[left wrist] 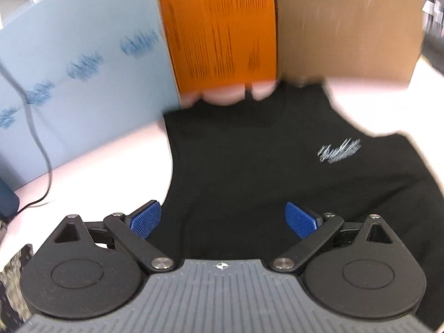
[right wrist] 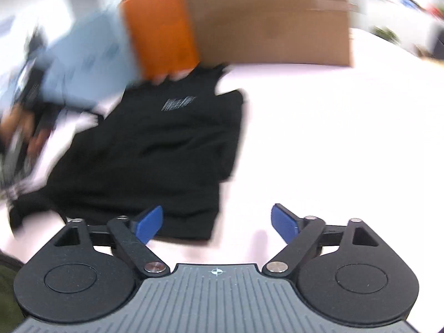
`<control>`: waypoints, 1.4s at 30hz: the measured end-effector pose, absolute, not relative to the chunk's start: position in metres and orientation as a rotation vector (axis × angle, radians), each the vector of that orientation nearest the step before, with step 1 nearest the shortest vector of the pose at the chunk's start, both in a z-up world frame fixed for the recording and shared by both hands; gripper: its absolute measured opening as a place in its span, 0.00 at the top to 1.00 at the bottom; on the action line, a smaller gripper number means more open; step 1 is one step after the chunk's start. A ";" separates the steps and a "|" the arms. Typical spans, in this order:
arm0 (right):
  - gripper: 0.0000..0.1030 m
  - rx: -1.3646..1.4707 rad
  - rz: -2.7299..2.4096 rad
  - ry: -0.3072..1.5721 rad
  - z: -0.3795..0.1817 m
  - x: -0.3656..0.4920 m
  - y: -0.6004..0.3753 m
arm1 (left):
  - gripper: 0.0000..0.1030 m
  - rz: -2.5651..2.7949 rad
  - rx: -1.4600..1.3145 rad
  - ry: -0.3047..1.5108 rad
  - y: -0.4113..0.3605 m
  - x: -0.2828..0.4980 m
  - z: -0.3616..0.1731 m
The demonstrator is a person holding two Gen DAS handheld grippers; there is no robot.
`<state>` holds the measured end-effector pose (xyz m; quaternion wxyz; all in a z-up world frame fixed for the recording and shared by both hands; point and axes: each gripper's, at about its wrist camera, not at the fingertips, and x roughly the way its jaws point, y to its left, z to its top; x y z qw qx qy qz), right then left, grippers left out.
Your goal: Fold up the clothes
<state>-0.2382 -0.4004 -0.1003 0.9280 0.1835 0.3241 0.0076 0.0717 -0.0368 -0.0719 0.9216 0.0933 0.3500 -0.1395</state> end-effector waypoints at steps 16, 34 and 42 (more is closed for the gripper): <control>0.39 0.595 0.264 0.713 -0.124 -0.196 -0.407 | 0.02 -0.184 -0.157 0.704 0.091 -0.117 -0.079; 0.95 0.703 0.377 0.856 -0.093 -0.245 -0.477 | 0.01 -0.147 -0.177 0.771 0.090 -0.145 -0.090; 0.57 0.640 0.266 0.869 -0.095 -0.240 -0.480 | 0.01 -0.232 -0.242 0.810 0.078 -0.157 -0.097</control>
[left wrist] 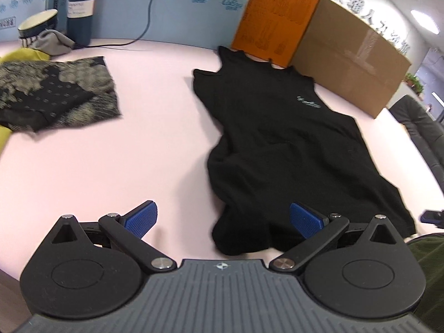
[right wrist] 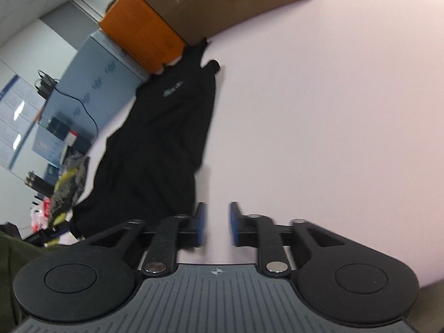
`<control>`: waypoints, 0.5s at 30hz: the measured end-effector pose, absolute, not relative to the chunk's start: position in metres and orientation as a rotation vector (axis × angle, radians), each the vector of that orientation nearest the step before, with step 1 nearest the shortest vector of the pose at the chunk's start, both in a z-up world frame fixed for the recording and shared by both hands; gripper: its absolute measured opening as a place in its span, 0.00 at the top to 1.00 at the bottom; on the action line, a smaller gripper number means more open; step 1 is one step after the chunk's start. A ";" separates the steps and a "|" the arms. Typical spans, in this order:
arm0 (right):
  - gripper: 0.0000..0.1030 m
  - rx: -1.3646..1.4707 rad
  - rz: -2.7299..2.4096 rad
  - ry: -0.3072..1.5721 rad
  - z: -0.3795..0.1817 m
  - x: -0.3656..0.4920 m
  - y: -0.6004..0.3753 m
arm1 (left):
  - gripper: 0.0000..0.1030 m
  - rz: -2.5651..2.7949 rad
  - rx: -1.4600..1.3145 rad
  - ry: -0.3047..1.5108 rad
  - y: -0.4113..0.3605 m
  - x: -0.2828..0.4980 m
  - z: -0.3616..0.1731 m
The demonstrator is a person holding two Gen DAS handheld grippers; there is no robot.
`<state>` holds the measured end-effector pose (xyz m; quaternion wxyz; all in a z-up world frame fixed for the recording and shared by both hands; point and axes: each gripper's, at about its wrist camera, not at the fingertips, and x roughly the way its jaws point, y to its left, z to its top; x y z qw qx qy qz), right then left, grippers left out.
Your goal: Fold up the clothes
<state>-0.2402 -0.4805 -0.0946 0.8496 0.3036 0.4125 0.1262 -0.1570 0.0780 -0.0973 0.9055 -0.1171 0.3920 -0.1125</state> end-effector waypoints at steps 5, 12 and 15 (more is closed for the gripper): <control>0.51 0.561 0.419 0.983 -0.104 -0.218 -0.449 | 0.35 -0.277 -0.239 0.842 0.061 -0.157 -0.101; 0.96 0.783 0.595 0.802 -0.080 -0.193 -0.448 | 0.92 -0.376 -0.288 0.759 0.066 -0.145 -0.060; 0.96 0.872 0.651 0.666 -0.049 -0.188 -0.464 | 0.92 -0.403 -0.321 0.659 0.078 -0.143 -0.020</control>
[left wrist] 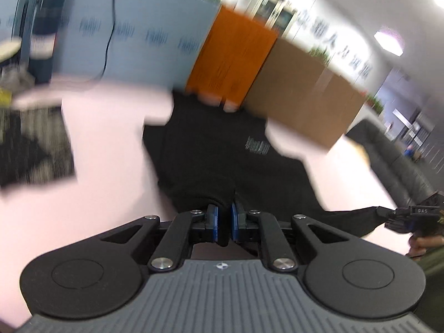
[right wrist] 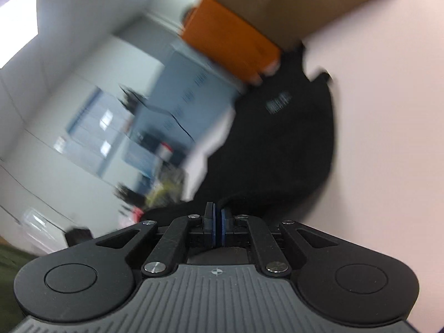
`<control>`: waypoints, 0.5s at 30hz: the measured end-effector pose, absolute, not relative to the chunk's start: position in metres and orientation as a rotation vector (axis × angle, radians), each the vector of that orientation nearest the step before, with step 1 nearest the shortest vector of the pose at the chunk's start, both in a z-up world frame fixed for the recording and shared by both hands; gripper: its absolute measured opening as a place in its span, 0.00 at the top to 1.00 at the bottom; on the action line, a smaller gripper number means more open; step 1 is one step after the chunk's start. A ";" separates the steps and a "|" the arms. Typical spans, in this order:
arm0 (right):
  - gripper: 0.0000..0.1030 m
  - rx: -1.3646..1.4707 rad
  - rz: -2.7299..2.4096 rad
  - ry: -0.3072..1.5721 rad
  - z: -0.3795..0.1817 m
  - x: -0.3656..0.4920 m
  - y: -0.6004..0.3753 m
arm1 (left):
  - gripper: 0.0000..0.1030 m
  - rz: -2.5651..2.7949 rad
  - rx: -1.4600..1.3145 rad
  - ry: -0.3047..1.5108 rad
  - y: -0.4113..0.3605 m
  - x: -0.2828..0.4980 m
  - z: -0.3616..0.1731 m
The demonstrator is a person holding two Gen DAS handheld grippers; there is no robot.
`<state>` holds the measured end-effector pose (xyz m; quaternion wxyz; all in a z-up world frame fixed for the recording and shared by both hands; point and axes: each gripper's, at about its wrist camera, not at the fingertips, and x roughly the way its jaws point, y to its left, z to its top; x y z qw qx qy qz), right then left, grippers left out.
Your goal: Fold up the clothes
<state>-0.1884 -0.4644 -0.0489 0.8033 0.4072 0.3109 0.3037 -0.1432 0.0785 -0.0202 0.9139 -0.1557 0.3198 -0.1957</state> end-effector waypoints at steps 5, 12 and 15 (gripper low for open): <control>0.96 0.850 0.645 0.757 -0.043 -0.202 -0.484 | 0.87 -0.462 -0.296 0.698 0.084 -0.155 -0.005; 0.92 0.621 0.423 1.169 -0.099 -0.232 -0.498 | 0.61 -0.325 -0.116 1.125 0.092 -0.177 -0.082; 0.65 0.637 0.359 1.094 -0.086 -0.238 -0.511 | 0.55 -0.284 -0.063 1.164 0.105 -0.188 -0.084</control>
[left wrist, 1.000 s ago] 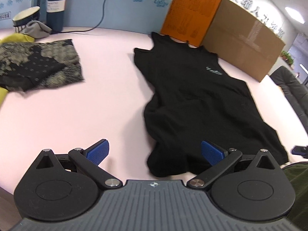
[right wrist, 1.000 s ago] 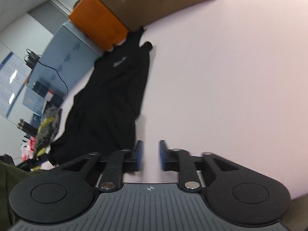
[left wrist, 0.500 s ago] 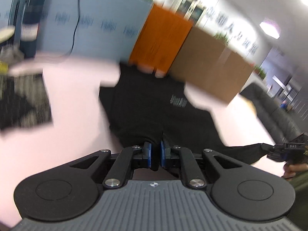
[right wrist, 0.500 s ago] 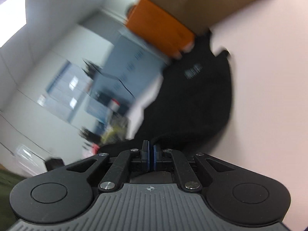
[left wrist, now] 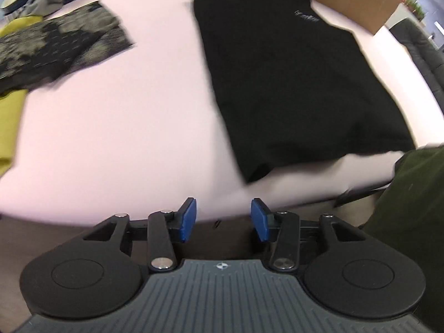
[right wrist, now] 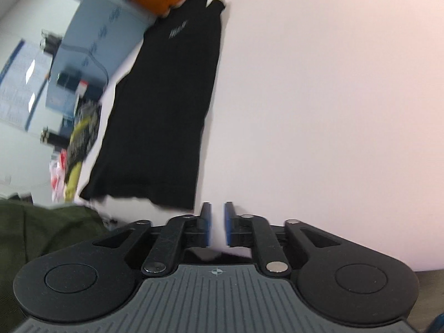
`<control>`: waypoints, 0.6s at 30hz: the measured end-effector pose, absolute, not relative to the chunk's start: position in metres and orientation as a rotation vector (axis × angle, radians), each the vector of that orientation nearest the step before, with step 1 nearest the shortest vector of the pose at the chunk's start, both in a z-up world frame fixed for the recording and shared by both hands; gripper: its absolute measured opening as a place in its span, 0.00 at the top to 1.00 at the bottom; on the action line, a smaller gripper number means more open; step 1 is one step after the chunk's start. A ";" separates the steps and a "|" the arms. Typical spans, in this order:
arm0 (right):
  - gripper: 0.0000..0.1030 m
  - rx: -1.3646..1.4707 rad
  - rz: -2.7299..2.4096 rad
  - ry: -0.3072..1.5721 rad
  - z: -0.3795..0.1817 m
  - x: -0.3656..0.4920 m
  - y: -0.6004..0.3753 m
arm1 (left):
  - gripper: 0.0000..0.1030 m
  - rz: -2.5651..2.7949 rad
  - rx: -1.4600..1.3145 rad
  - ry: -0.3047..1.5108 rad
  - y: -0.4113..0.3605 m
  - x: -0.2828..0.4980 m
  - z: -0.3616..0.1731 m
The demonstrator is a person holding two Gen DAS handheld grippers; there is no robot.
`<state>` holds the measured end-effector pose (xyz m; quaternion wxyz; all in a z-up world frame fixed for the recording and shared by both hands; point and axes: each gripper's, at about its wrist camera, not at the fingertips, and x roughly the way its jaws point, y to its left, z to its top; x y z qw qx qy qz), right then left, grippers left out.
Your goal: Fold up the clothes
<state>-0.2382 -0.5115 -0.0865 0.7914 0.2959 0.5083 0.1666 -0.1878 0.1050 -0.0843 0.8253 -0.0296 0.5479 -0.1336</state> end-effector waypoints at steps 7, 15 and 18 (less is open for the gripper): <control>0.53 0.629 0.334 0.952 -0.070 -0.212 -0.512 | 0.21 -0.200 -0.266 0.958 0.131 -0.170 -0.056; 0.33 0.658 0.380 0.905 -0.073 -0.170 -0.488 | 0.19 -0.222 -0.277 1.018 0.111 -0.155 -0.078; 0.28 0.695 0.373 0.885 -0.068 -0.147 -0.487 | 0.19 -0.264 -0.191 1.015 0.107 -0.144 -0.075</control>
